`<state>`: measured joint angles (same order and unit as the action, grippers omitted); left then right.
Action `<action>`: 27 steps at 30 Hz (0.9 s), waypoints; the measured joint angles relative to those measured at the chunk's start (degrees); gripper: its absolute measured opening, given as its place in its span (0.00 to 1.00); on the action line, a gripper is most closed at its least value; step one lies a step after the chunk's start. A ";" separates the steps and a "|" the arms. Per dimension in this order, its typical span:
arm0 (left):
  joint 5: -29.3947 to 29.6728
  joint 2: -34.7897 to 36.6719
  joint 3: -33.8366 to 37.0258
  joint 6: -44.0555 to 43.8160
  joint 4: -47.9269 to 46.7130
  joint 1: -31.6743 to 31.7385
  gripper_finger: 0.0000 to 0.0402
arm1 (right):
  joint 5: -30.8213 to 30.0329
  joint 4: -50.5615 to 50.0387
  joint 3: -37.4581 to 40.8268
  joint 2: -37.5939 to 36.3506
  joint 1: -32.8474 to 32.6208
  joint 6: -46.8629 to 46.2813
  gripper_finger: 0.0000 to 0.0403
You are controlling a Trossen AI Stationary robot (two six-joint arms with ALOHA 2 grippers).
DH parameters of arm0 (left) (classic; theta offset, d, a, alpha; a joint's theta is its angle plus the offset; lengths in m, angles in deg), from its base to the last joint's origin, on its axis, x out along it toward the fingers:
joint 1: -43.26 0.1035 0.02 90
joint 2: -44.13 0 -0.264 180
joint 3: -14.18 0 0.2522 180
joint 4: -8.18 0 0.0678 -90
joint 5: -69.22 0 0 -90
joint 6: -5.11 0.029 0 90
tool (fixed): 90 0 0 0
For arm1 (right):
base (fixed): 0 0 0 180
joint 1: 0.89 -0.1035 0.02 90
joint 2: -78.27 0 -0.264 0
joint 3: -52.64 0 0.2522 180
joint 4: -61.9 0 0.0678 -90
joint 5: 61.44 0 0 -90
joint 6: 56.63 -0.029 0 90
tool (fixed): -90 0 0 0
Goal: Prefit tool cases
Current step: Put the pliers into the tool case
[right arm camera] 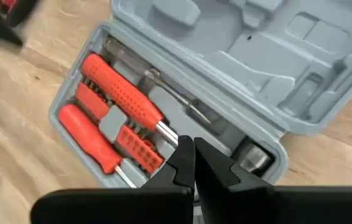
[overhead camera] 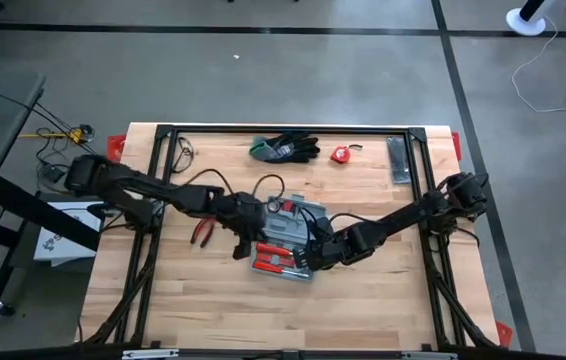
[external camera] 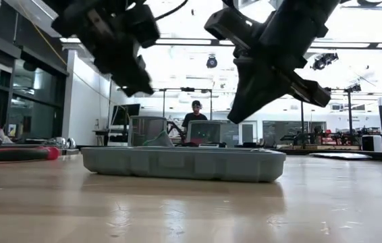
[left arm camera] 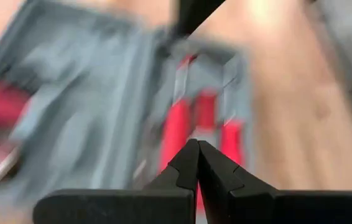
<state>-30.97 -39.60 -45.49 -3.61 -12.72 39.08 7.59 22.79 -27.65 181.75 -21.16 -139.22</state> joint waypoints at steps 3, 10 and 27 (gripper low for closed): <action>5.33 3.78 0.07 -0.17 -10.62 0.98 0.00 | -0.35 0.36 -0.04 -0.02 0.00 -0.05 0.00; 14.13 13.51 4.77 -13.14 -28.03 4.23 0.01 | -1.23 0.22 -0.04 -0.04 -0.02 0.08 0.00; 13.30 30.50 19.28 -35.78 -42.41 6.75 0.42 | -1.62 -2.20 -0.15 -0.11 -0.02 0.56 0.00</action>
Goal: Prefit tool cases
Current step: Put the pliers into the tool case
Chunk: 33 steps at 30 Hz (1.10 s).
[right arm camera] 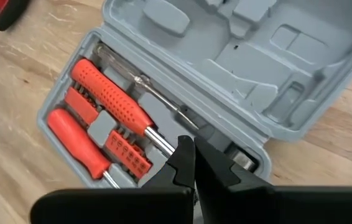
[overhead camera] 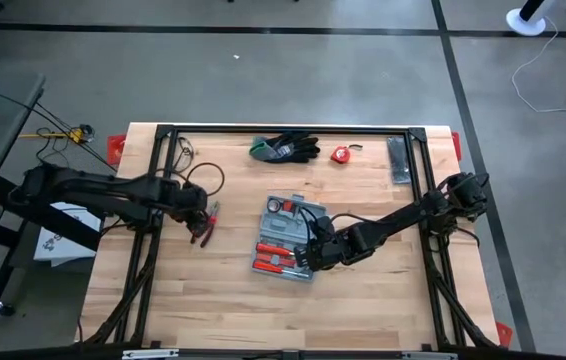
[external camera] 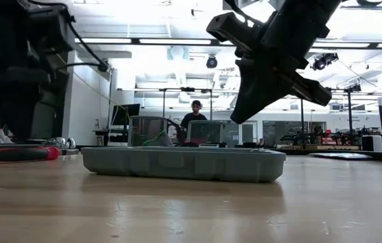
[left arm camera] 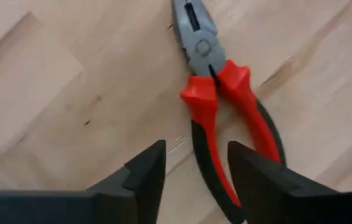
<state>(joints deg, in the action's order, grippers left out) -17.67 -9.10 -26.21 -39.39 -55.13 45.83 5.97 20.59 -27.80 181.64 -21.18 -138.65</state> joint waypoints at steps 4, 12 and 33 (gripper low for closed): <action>0.03 -0.24 2.43 -0.82 2.24 0.00 0.47 | -0.02 -0.97 0.00 0.00 0.00 0.00 0.00; -0.88 -0.54 9.33 -5.64 12.37 -0.05 0.46 | -0.04 -2.03 0.00 -0.04 0.00 0.00 0.00; 0.97 -1.95 1.10 10.68 14.85 0.00 0.09 | -4.39 -4.42 -0.02 -3.34 -0.17 -0.42 0.00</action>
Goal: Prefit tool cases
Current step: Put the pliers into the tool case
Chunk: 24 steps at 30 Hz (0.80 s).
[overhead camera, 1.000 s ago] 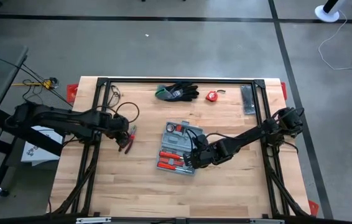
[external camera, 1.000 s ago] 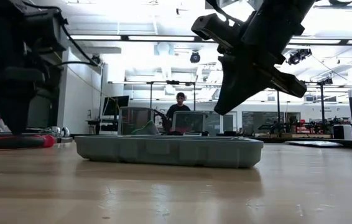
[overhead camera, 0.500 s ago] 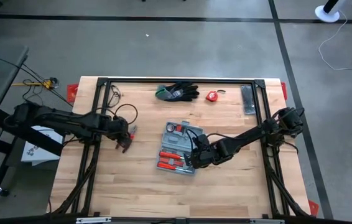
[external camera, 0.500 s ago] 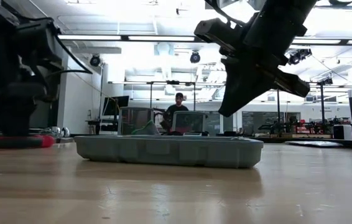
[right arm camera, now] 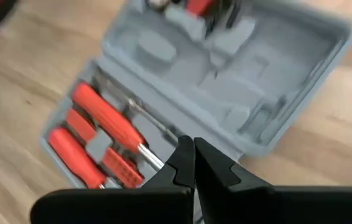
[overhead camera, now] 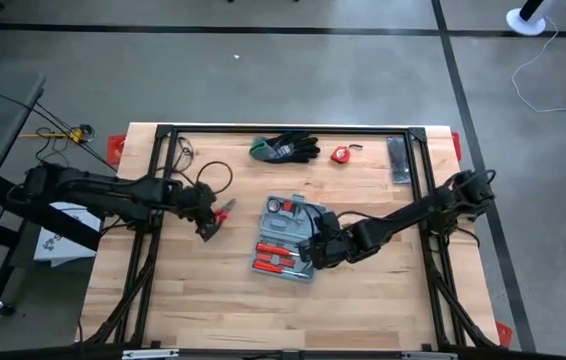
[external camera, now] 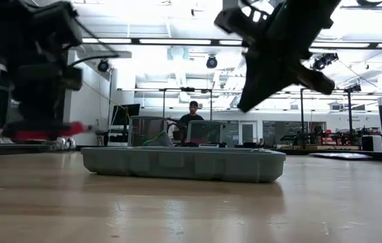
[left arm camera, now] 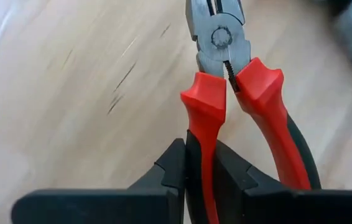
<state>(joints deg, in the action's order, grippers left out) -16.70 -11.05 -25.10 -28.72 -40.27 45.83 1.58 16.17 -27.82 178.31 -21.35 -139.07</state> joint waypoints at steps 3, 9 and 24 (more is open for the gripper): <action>-2.14 -1.70 -2.96 6.37 3.72 0.05 0.09 | -3.69 -1.95 0.00 -2.25 -0.22 0.00 0.00; -5.43 -11.60 -10.80 24.65 9.22 0.04 0.09 | -7.67 -7.93 0.00 -4.65 -0.22 -2.13 0.00; -5.34 -44.73 -38.72 65.41 4.68 0.11 0.09 | -11.42 -13.17 0.02 -8.24 -0.42 -7.72 0.00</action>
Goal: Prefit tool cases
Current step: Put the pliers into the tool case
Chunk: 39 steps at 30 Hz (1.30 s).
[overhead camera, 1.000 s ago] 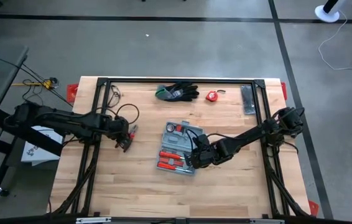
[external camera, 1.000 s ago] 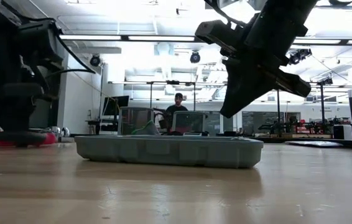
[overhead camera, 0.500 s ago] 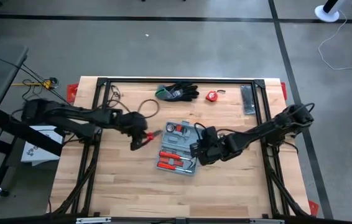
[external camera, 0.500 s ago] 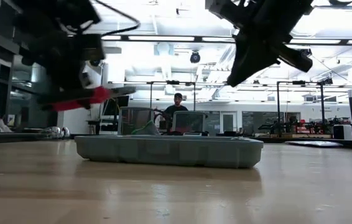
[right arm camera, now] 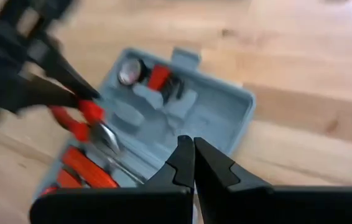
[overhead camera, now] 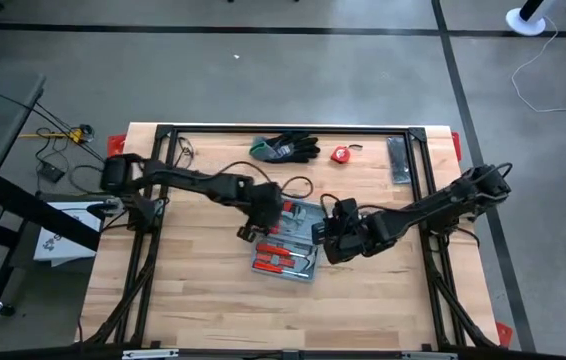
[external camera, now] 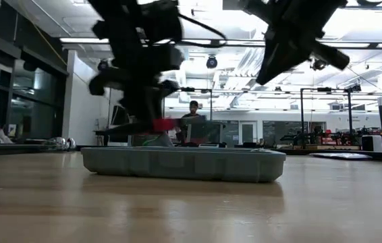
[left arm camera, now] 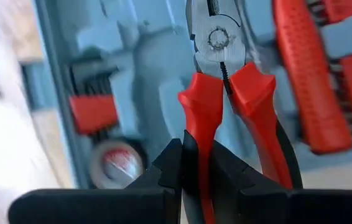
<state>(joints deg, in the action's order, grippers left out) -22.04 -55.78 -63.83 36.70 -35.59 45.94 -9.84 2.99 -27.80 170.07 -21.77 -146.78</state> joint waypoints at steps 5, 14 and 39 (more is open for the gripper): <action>3.20 -5.05 -6.82 6.48 -2.23 0.11 0.09 | -3.61 -3.91 0.00 -5.08 -0.17 0.00 0.00; 1.77 -10.42 -12.74 7.60 -1.34 1.02 0.09 | -3.75 -10.13 0.02 -8.00 0.26 -1.36 0.00; 3.65 -14.02 -12.94 -1.86 -3.79 1.09 0.39 | -3.46 -11.21 0.07 -7.48 0.24 -1.53 0.00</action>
<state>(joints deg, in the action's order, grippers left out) -18.39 -69.80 -76.77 34.84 -39.38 47.03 -13.31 -8.21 -27.73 162.58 -21.53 -148.31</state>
